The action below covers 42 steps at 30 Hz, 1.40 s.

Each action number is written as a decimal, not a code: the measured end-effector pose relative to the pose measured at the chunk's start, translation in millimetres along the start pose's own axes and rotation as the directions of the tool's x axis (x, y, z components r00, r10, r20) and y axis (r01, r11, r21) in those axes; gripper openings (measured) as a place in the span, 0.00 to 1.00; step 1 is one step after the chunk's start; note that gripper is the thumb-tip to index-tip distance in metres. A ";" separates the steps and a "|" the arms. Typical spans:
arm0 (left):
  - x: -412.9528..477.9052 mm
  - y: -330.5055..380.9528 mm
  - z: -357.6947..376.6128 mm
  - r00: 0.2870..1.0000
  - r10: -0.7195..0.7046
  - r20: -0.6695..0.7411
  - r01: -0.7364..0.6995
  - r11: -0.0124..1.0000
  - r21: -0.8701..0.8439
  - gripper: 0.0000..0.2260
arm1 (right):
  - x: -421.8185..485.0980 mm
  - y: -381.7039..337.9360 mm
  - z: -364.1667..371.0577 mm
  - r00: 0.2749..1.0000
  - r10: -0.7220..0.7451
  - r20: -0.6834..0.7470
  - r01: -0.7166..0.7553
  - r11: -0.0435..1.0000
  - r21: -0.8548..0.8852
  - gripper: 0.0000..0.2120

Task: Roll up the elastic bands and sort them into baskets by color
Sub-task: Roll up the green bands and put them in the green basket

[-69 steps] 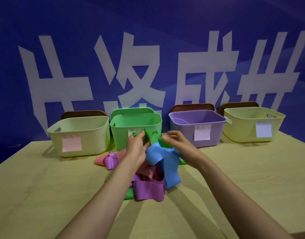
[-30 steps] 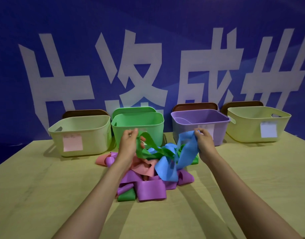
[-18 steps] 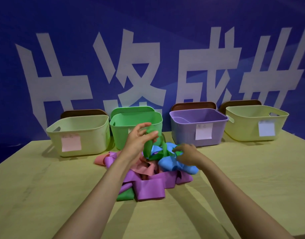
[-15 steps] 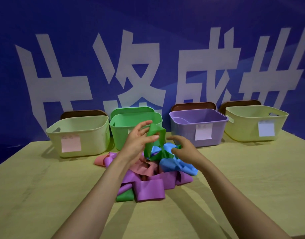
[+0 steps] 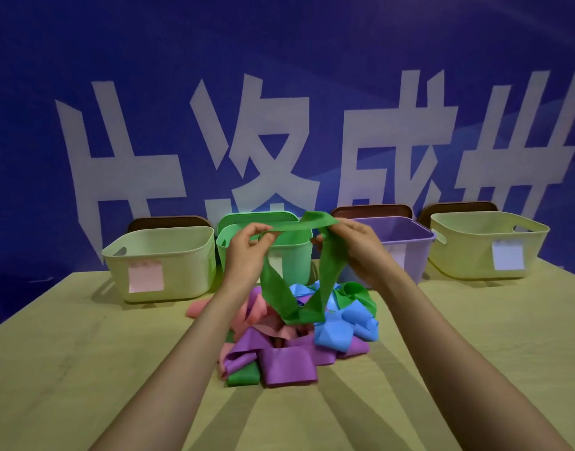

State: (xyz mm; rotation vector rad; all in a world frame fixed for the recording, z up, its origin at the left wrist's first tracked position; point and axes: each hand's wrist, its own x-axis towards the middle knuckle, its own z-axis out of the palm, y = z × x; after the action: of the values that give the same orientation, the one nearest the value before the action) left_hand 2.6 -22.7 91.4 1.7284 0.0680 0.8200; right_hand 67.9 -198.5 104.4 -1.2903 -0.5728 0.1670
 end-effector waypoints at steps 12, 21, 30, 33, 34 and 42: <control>3.8 0.4 -33.6 0.820 -0.524 0.231 0.573 0.755 -0.319 0.05 | 0.6 -24.5 -18.9 0.969 0.233 0.084 -0.233 0.972 -0.006 0.10; -4.6 -20.4 -35.9 0.817 -0.493 0.300 0.564 0.792 -0.234 0.11 | -4.5 -21.8 -20.9 0.981 0.115 0.159 -0.126 0.990 0.067 0.14; -24.0 -12.7 -12.4 0.809 -0.356 0.468 0.303 0.935 0.187 0.16 | -5.9 -19.3 -6.9 0.958 0.009 0.288 0.006 0.999 -0.052 0.12; -26.3 -1.4 1.0 0.853 -0.236 0.466 0.266 0.964 0.000 0.14 | -9.7 -21.2 -3.4 0.941 0.007 0.339 -0.002 1.000 -0.015 0.14; -26.0 2.8 4.1 0.862 -0.216 0.459 0.265 0.963 -0.044 0.13 | -9.7 -20.7 -4.0 0.934 0.003 0.357 -0.001 1.000 -0.005 0.14; -24.7 20.6 10.7 0.816 -0.201 0.541 0.298 0.950 -0.096 0.06 | -10.2 -22.5 -12.5 0.900 0.060 0.432 -0.038 0.998 -0.060 0.13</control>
State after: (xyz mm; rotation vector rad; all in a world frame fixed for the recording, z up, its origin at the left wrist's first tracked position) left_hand -17.5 -49.5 96.4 1.6740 -0.1432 0.1300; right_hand 61.0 -220.1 120.3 -1.3227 -0.9309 0.4945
